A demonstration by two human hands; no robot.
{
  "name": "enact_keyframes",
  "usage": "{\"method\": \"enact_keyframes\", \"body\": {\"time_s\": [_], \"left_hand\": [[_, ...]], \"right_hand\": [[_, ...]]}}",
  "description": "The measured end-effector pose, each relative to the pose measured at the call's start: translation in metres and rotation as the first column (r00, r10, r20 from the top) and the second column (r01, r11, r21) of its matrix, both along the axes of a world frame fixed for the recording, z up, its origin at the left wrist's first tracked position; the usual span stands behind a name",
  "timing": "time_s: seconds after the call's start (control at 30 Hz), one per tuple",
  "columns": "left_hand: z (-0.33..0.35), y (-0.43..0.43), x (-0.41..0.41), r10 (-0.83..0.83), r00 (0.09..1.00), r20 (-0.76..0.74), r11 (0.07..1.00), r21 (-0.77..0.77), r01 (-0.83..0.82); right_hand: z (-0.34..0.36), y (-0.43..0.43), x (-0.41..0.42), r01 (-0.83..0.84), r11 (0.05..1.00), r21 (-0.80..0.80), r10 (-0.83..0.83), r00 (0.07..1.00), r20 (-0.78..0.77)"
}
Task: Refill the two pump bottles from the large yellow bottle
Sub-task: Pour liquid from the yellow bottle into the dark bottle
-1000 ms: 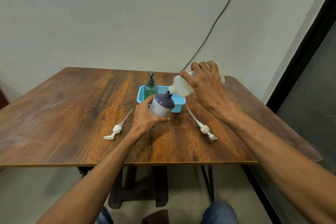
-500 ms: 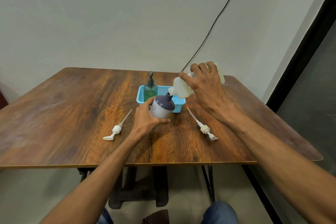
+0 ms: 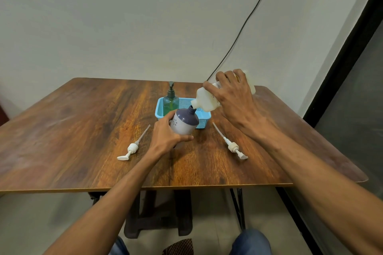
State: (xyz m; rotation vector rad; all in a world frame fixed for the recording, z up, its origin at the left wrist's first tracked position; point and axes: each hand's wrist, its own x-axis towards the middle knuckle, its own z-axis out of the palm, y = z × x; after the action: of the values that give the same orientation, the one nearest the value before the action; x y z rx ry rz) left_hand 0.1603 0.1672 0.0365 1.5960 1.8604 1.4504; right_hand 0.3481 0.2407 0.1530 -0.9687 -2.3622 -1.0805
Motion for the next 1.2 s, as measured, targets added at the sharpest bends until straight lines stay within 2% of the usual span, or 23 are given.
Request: {"method": "enact_keyframes", "body": {"time_s": [0.43, 0.83, 1.2], "left_hand": [[0.0009, 0.0003, 0.0034, -0.012, 1.000, 0.008, 1.000, -0.002, 0.012], [-0.0019, 0.0014, 0.0004, -0.016, 1.000, 0.002, 1.000, -0.009, 0.016], [-0.0067, 0.0026, -0.0003, -0.013, 1.000, -0.016, 1.000, -0.003, 0.013]], "right_hand": [[0.0010, 0.0010, 0.0017, -0.020, 1.000, 0.020, 0.020, 1.000, 0.010], [0.0033, -0.0006, -0.0011, 0.000, 0.999, -0.036, 0.001, 1.000, 0.025], [-0.0005, 0.0032, -0.0003, -0.055, 0.998, 0.044, 0.054, 0.998, 0.021]]}}
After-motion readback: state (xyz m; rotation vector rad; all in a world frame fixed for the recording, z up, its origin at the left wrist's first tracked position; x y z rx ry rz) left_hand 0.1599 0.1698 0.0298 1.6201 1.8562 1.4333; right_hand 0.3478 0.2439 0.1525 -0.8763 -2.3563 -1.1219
